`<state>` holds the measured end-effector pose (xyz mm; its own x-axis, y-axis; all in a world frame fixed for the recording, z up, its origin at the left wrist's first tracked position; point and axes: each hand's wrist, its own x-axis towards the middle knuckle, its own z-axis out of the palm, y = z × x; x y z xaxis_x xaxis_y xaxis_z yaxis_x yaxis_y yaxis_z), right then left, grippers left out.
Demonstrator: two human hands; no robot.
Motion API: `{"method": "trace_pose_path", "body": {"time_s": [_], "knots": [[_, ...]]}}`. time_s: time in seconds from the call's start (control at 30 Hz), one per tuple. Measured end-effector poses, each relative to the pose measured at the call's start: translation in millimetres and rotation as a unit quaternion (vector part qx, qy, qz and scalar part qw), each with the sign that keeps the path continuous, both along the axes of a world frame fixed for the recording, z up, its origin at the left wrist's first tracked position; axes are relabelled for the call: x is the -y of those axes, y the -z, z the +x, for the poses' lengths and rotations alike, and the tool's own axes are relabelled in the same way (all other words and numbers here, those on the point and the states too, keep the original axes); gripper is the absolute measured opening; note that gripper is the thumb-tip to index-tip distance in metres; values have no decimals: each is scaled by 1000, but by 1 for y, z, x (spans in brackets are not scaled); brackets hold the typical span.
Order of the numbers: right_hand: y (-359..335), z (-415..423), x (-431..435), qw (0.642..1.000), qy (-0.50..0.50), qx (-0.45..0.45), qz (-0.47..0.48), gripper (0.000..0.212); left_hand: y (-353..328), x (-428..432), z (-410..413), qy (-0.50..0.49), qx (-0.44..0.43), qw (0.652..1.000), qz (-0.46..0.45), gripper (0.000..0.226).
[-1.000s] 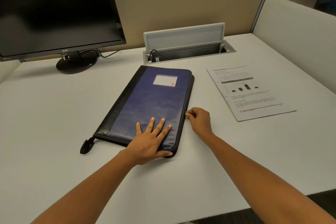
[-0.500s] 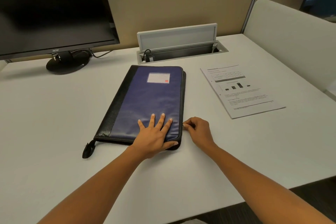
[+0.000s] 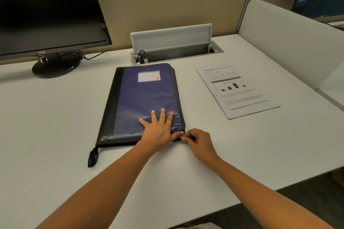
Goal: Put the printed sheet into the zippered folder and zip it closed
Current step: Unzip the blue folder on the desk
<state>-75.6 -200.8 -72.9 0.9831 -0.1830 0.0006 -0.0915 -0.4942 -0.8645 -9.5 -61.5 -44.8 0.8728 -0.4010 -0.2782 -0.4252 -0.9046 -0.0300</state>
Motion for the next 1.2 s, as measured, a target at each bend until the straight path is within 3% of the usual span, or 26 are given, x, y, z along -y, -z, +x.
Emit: {"method": "trace_pose_path", "body": {"time_s": [0.37, 0.57, 0.9, 1.2], "knots": [[-5, 6, 3, 1000, 4, -11, -4, 10, -5, 3, 6, -11, -12, 1000, -17, 85], [-13, 15, 25, 999, 45, 6, -19, 7, -9, -31, 5, 56, 5, 998, -39, 74], [-12, 23, 42, 992, 128, 0, 6, 11, -14, -28, 3, 47, -10, 999, 22, 66], [-4, 14, 21, 994, 112, 14, 5, 10, -11, -26, 4, 43, -14, 999, 24, 65]]}}
